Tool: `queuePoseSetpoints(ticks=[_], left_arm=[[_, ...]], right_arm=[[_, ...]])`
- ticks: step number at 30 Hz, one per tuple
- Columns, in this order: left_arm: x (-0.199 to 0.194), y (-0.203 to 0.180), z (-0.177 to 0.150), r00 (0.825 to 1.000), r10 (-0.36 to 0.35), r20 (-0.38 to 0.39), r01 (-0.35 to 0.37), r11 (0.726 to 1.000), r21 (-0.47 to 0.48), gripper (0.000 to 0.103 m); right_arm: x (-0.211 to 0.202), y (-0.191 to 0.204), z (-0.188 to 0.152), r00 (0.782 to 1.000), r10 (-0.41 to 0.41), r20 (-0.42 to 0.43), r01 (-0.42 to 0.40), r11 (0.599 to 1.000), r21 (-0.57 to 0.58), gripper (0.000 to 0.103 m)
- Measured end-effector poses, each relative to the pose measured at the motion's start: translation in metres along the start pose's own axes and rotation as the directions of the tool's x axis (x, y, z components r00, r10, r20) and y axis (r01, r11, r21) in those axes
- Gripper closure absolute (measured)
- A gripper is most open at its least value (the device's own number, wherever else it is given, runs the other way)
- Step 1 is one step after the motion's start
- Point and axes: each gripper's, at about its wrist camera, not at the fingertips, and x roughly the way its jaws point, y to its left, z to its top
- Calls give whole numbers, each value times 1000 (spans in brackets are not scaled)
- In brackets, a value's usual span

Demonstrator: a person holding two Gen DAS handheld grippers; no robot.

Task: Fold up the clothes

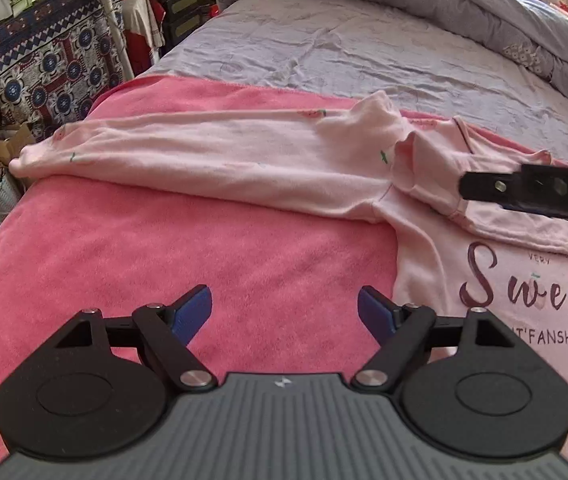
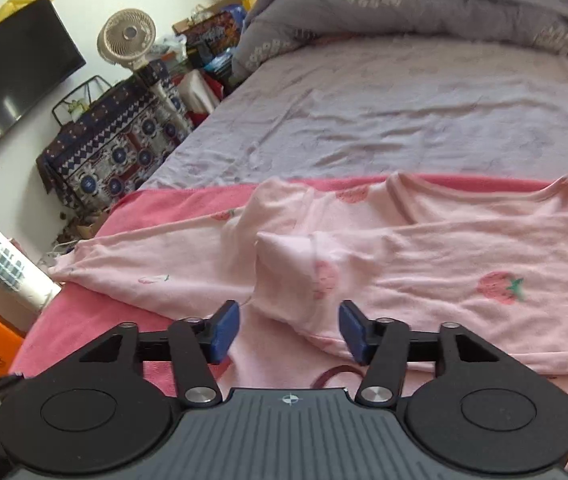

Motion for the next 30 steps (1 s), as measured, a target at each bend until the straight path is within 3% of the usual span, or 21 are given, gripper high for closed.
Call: queuePoseSetpoints(ticks=[2, 4, 7, 9, 12, 14, 16, 17, 19, 20, 22, 24, 27, 30], left_arm=[[3, -11, 11, 998, -42, 46, 40, 998, 55, 20], [9, -28, 25, 991, -102, 86, 90, 987, 132, 20], [17, -61, 43, 963, -239, 128, 206, 952, 224, 19], [25, -92, 51, 947, -274, 168, 215, 928, 305, 16], [56, -138, 51, 973, -116, 201, 16, 897, 442, 17], [80, -142, 50, 985, -32, 168, -47, 893, 447, 18], [95, -129, 49, 989, 15, 149, -77, 904, 420, 16], [99, -121, 48, 988, 17, 151, -78, 910, 407, 15], [101, -108, 48, 989, -9, 149, -51, 916, 398, 13], [101, -104, 49, 990, -23, 142, -37, 914, 405, 13], [99, -105, 52, 991, -26, 135, -35, 899, 436, 13], [93, -108, 54, 989, -12, 146, -57, 886, 460, 13], [84, -111, 55, 980, 43, 197, -135, 864, 486, 13], [91, -101, 53, 961, 168, 220, -258, 835, 487, 14]], right_arm=[[-29, -7, -10, 989, -123, 80, 129, 989, -74, 21], [-40, -21, -21, 957, -273, 101, 286, 945, -159, 19], [-43, -48, -37, 878, -469, 100, 478, 837, -266, 19], [-38, -67, -45, 815, -571, 98, 570, 760, -311, 19], [-22, -102, -56, 737, -670, 85, 653, 674, -347, 19], [-15, -119, -61, 710, -698, 90, 678, 644, -354, 19], [-10, -134, -63, 693, -713, 107, 697, 625, -352, 19], [-8, -141, -63, 672, -730, 123, 718, 602, -349, 19], [-10, -161, -61, 589, -800, 113, 787, 535, -308, 19], [-16, -176, -62, 570, -818, 84, 805, 534, -260, 16], [-37, -202, -66, 619, -784, 46, 781, 609, -138, 8], [-45, -209, -68, 646, -762, 52, 760, 635, -142, 6], [-48, -216, -67, 665, -745, 49, 743, 655, -138, 5], [-53, -232, -67, 699, -715, 4, 714, 699, -34, 1]])
